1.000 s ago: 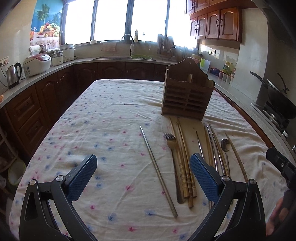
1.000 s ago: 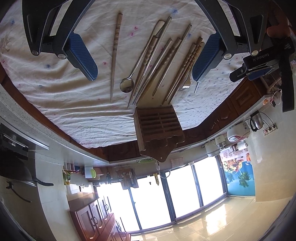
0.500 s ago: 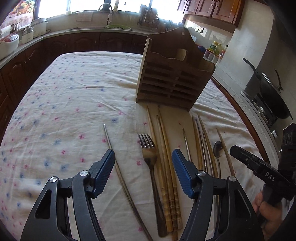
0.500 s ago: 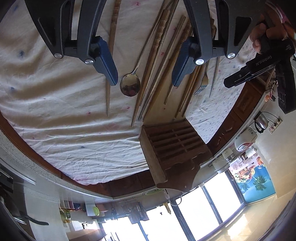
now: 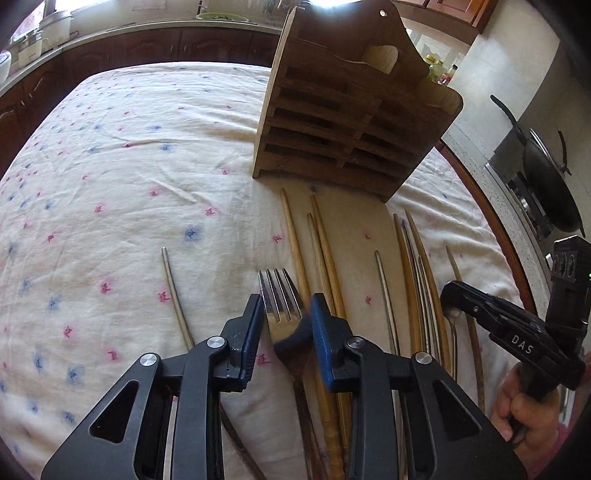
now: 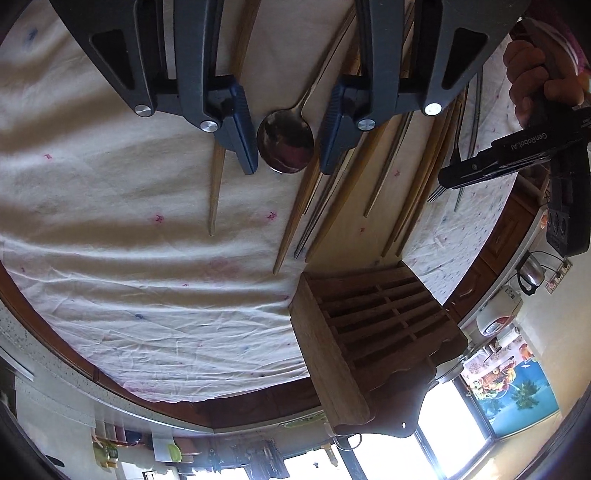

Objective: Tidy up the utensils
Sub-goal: 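Close the left tool on the fork while the right tool grasps the metal spoon, then lift the fork with the left tool into the holder while the right tool drops the spoon in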

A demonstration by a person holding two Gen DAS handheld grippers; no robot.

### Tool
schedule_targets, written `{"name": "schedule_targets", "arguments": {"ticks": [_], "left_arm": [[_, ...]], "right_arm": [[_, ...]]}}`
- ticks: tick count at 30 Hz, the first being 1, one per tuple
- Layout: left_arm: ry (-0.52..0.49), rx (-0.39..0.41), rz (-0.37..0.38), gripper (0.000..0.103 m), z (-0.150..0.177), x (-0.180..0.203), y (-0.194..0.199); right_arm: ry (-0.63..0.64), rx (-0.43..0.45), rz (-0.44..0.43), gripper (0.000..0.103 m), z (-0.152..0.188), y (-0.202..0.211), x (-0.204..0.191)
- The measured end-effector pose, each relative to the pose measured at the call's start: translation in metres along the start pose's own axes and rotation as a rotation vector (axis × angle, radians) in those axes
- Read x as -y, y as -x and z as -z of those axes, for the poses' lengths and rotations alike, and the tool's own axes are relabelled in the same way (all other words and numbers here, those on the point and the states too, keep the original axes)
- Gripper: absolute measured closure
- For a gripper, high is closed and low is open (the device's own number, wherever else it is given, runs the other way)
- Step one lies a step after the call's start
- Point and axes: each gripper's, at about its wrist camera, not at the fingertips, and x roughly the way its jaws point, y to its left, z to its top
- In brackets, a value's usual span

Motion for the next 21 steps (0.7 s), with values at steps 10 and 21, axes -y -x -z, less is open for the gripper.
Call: {"name": "schedule_targets", "arguments": {"ticks": [10,21], "left_arm": [[0.009,0.076,0.073,0.082,0.01,0.001,0.04],[0.035,0.25,0.101,0.082,0.012,-0.004,0.121]], "right_arm": [[-0.013,0.045,-0.038,0.1,0.003,0.024,-0.005],[0.022,0.22,-0.057,0.1,-0.011,0.099,-0.031]]}}
